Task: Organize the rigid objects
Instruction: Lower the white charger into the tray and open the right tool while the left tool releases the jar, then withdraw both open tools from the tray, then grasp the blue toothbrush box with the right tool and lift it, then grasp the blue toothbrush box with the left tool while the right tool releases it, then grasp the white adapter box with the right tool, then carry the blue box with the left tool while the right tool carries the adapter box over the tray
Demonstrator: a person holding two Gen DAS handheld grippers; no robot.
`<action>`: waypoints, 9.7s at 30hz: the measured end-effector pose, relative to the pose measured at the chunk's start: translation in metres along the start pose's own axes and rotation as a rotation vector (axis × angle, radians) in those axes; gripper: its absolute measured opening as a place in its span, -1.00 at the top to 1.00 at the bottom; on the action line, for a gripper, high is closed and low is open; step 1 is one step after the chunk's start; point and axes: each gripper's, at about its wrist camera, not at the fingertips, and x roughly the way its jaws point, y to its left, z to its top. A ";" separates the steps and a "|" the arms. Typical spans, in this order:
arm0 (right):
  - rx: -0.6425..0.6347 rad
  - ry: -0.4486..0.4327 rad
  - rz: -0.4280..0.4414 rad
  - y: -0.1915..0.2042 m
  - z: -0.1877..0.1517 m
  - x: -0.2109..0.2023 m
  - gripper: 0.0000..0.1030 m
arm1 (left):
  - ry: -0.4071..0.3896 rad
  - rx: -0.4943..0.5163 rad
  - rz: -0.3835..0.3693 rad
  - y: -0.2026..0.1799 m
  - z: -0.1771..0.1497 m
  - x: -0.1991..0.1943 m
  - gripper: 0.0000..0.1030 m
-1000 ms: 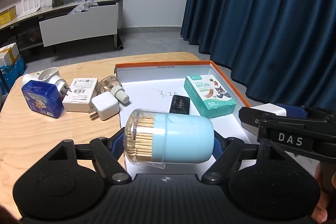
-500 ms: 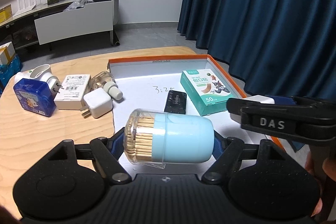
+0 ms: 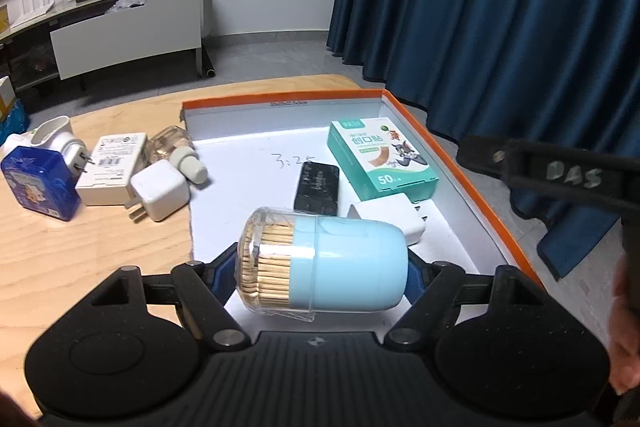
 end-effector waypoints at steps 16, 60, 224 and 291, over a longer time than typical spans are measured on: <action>0.010 -0.046 0.003 0.005 0.000 -0.028 -0.63 | -0.014 -0.031 -0.016 0.003 0.008 -0.013 -0.89; -0.186 0.086 0.285 0.153 -0.021 -0.025 -0.76 | -0.064 -0.241 0.312 0.140 -0.016 -0.094 -0.97; -0.209 0.104 0.319 0.166 -0.026 -0.031 -0.38 | -0.156 -0.222 0.308 0.134 -0.030 -0.114 -0.22; -0.034 0.034 0.141 0.050 -0.019 -0.042 -0.38 | -0.147 -0.021 0.103 0.052 0.003 -0.068 -0.22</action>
